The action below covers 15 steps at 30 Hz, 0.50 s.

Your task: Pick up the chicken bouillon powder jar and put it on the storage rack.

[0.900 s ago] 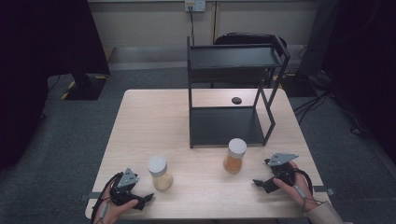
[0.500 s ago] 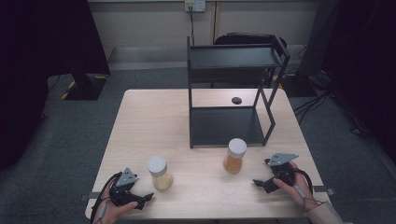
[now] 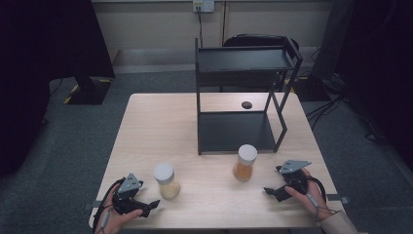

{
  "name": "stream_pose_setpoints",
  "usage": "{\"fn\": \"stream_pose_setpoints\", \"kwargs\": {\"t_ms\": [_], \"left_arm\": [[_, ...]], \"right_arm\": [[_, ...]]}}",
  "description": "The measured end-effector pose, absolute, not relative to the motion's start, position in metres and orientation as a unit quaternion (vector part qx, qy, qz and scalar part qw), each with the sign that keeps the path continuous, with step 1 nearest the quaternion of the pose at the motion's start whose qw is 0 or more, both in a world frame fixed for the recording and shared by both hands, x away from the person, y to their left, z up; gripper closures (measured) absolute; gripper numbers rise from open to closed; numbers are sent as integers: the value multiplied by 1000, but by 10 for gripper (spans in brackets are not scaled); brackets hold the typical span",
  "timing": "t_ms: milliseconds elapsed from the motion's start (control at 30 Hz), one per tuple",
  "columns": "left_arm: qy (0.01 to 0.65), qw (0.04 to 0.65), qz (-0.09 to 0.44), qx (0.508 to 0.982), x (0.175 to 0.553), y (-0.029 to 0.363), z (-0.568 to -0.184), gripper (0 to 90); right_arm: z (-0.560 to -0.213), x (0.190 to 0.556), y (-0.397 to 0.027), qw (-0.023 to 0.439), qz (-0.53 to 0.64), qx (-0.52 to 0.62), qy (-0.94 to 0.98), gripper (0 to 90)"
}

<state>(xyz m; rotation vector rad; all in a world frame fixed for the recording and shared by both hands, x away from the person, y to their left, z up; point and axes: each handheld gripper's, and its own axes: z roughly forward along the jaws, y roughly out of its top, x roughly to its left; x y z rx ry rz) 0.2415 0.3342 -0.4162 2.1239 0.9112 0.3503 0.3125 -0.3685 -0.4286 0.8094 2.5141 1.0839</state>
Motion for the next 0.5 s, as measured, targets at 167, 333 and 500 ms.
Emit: {"fn": "stream_pose_setpoints", "kwargs": {"t_ms": [167, 333, 500], "left_arm": [[357, 399, 134, 834, 243, 332, -415, 26], [360, 399, 127, 834, 245, 328, -411, 26], [359, 409, 128, 829, 247, 328, -409, 27]], "right_arm": [[-429, 312, -368, 143, 376, 281, 872, 0], [-429, 312, -368, 143, 376, 281, 872, 0], [-429, 312, -368, 143, 376, 281, 872, 0]]}}
